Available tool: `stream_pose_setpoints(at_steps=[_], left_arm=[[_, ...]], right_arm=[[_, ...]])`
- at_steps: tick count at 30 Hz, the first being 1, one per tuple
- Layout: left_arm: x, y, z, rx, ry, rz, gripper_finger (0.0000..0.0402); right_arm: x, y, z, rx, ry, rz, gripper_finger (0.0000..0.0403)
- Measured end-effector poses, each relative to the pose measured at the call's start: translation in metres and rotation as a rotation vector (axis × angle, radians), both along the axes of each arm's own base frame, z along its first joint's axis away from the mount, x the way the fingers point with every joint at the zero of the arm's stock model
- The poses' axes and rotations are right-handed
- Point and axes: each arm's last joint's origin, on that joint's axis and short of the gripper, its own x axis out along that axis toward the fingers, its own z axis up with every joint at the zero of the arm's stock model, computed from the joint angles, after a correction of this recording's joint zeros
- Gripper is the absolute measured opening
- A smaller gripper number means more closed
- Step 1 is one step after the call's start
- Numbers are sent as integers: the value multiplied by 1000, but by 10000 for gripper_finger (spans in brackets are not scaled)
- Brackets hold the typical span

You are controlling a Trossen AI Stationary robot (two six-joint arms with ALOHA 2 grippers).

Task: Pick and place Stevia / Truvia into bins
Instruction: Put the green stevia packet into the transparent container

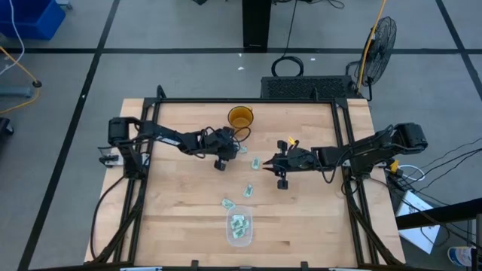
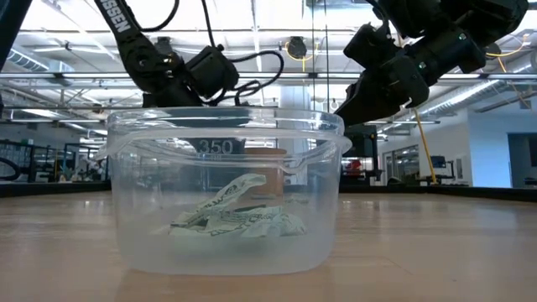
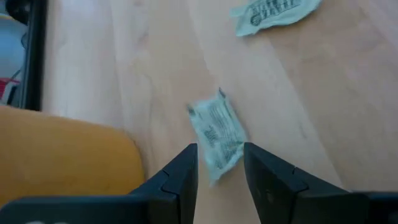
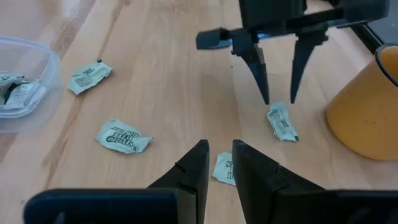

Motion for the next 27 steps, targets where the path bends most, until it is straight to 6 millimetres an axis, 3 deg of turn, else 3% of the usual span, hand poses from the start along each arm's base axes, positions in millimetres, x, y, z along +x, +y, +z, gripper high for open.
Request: stream_pose_setpoints(at_steps=[10,13,18,20,24,27], left_arm=[[6,-1,-20,31,24,-3,131],[7,0,-19,36,10,-1,102],[5,4,-21,17,21,26,16],[4,5,-21,4,16,49,9],[5,-3,-14,13,-1,58,4],[5,-18,5,18,-44,29,3]], right_arm=[[0,0,0,0,-1,0,66],[0,0,0,0,-1,0,66],[0,0,0,0,-1,0,66],[0,0,0,0,-1,0,66],[0,0,0,0,-1,0,66],[0,0,0,0,0,0,66]])
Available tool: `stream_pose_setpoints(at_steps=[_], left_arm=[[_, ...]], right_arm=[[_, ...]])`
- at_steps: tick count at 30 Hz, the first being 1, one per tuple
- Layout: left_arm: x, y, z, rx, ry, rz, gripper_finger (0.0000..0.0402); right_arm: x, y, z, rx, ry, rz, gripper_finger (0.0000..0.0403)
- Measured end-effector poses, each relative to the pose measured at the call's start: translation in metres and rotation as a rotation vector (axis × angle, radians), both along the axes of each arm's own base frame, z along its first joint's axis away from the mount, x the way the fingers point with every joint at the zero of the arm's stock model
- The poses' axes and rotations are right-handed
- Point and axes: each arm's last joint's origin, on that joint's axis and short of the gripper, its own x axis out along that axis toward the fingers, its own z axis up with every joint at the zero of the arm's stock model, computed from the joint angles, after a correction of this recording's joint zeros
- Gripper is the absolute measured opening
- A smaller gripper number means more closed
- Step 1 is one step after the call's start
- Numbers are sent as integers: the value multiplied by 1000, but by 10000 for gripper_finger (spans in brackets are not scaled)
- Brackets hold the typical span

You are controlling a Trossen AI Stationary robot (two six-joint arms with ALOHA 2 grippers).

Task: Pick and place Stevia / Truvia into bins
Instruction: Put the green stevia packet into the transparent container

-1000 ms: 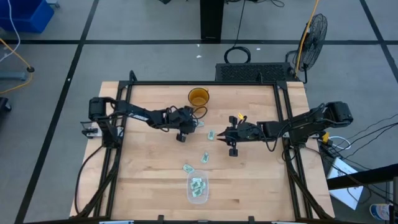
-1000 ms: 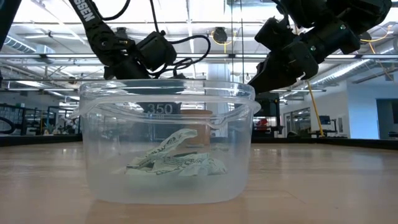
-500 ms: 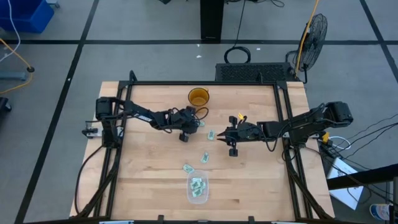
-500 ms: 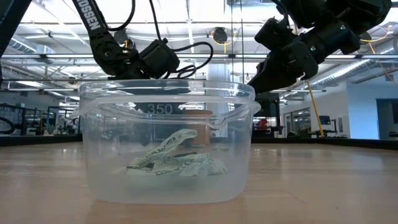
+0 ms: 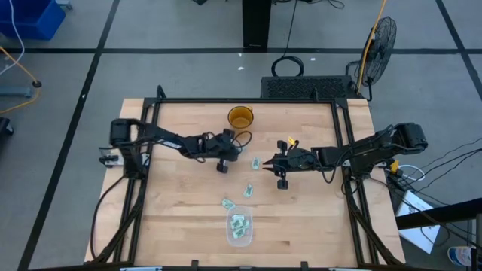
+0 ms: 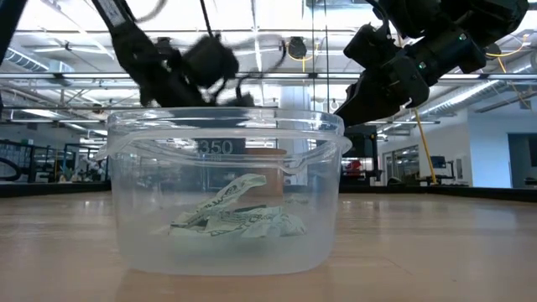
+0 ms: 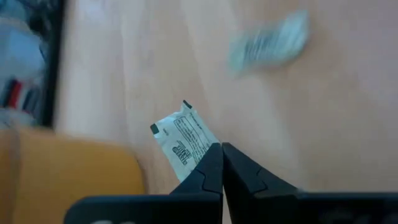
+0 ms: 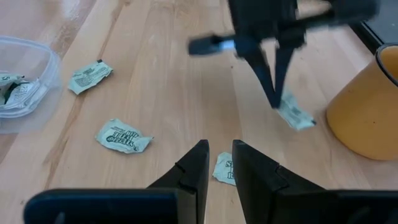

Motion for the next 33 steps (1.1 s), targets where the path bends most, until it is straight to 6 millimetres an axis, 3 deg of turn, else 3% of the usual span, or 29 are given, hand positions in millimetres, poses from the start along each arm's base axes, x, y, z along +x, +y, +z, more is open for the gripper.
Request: stream_pose_setpoints(at_steps=[6,11,14,18,21,29,33], left_arm=[[-8,-42,40,-143,-89,-64,2],[-18,-101,70,-519,-153,-309,2],[-25,-142,79,-639,-176,-414,1],[-33,-188,73,-658,-184,-450,1],[-34,-209,63,-651,-221,-437,1],[-10,-223,31,-717,-180,-335,1],[5,-231,21,-688,-55,-345,7]], right_arm=[[0,0,0,0,0,0,66],[0,0,0,0,-2,0,66],[1,0,1,4,-14,-2,66],[2,0,3,76,-50,-42,66],[2,1,4,95,-54,-49,66],[1,10,4,113,-54,-28,66],[1,13,3,116,-53,-17,66]])
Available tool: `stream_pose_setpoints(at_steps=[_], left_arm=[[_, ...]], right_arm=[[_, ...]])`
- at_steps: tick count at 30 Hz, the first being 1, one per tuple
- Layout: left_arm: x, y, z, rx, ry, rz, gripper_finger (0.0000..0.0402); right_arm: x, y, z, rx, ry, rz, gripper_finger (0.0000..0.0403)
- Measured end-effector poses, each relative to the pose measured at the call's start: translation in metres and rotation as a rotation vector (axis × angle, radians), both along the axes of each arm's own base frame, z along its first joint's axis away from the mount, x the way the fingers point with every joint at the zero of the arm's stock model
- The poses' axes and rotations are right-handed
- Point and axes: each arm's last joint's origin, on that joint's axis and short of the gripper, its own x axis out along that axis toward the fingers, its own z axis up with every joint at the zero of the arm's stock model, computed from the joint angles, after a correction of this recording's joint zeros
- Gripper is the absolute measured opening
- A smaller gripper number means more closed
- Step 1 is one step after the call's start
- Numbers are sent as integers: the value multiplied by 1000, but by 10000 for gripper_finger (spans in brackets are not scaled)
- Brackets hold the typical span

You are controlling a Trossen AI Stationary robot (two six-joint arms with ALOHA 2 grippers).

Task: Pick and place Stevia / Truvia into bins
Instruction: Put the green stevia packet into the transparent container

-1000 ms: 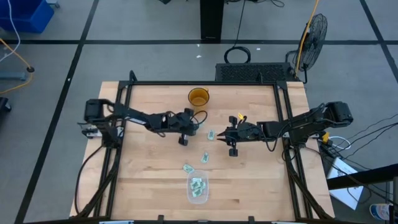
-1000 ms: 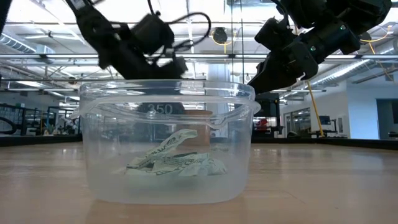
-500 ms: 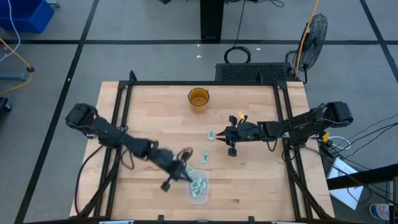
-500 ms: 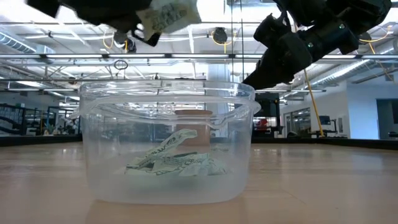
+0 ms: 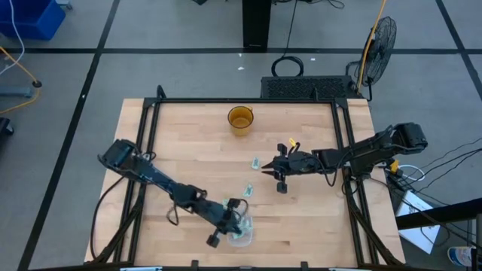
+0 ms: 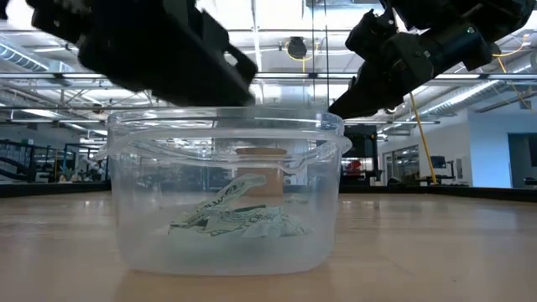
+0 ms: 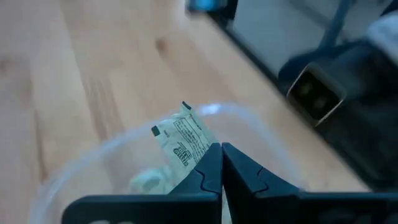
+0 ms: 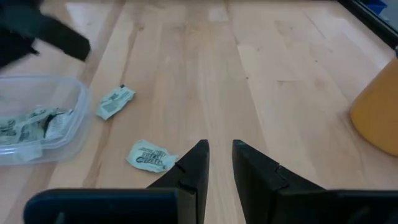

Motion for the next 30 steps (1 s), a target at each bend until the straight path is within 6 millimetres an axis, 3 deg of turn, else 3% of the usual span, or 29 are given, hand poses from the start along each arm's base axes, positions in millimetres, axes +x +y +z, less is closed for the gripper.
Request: stream_pose_setpoints(at_steps=[4,9,12,23,30], left_arm=[[7,-1,2,107,152,74,17],[12,2,17,240,166,173,20],[17,5,25,253,157,186,20],[17,14,22,233,230,160,23],[17,15,21,232,238,168,89]], right_arm=[[0,3,0,0,1,10,66],[-1,4,0,-1,2,14,66],[-1,4,0,-1,2,14,66],[-1,4,-1,-3,14,14,66],[-1,4,-1,-39,12,34,66]])
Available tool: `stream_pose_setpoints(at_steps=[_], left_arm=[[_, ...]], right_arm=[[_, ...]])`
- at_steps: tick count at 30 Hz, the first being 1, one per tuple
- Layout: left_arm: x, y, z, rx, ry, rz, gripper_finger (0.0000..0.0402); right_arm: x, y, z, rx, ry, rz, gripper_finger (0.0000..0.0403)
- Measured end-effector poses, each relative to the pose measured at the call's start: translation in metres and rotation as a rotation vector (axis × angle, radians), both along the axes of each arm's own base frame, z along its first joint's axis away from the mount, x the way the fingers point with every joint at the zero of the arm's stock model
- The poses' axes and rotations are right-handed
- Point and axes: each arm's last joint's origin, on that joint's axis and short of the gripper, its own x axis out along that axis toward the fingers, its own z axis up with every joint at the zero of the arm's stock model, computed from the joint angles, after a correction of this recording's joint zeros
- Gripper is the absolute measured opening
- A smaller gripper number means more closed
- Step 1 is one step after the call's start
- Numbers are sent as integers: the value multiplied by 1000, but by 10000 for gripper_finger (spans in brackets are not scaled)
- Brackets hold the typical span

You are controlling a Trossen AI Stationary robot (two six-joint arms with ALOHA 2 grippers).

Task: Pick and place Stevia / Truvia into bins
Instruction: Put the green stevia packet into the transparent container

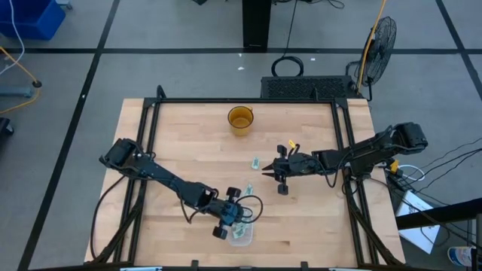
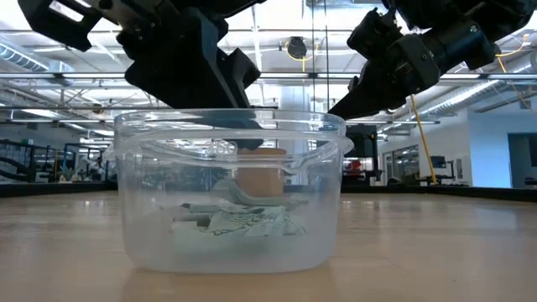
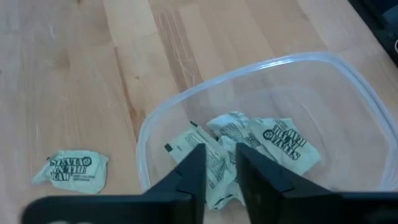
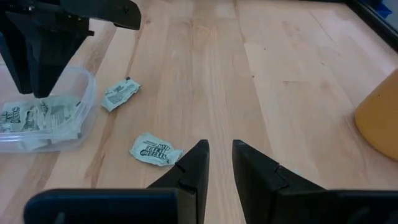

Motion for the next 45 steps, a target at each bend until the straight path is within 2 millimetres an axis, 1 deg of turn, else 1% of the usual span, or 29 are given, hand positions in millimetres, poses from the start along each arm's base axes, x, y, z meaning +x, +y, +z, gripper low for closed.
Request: stream_pose_setpoints(at_steps=[4,6,9,12,16,19,21,23,26,28,30,33,37,40,45], left_arm=[[0,0,2,44,-21,-56,137],[-1,1,8,64,-47,-90,153],[-4,2,23,91,-95,-123,168],[-9,7,40,112,-142,-136,174],[-19,15,63,143,-168,-110,175],[-32,23,76,185,-134,-87,175],[-36,28,84,192,-143,-69,175],[-44,33,91,215,-117,-56,175],[-45,39,97,224,-135,-32,175],[-49,42,98,236,-117,-24,175],[-47,45,101,230,-131,-8,175],[-49,48,96,246,-91,-4,175],[-48,50,96,248,-87,0,175],[-49,50,94,259,-67,0,175],[-50,51,93,255,-50,28,175]], right_arm=[[0,-1,0,-7,-3,0,66],[2,-4,-2,-10,0,-9,66],[6,-10,-9,-44,19,-16,73],[11,-19,-17,-61,24,-41,94],[19,-33,-28,-62,14,-89,133],[22,-45,-40,-50,41,-140,157],[23,-53,-50,-21,72,-185,166],[24,-59,-62,-3,101,-212,168],[26,-65,-76,1,131,-230,166],[29,-67,-81,19,118,-220,164],[31,-69,-86,48,98,-216,163],[32,-71,-92,69,98,-237,160],[32,-72,-97,72,116,-244,157],[31,-72,-99,74,125,-242,140],[32,-70,-98,132,109,-219,82]])
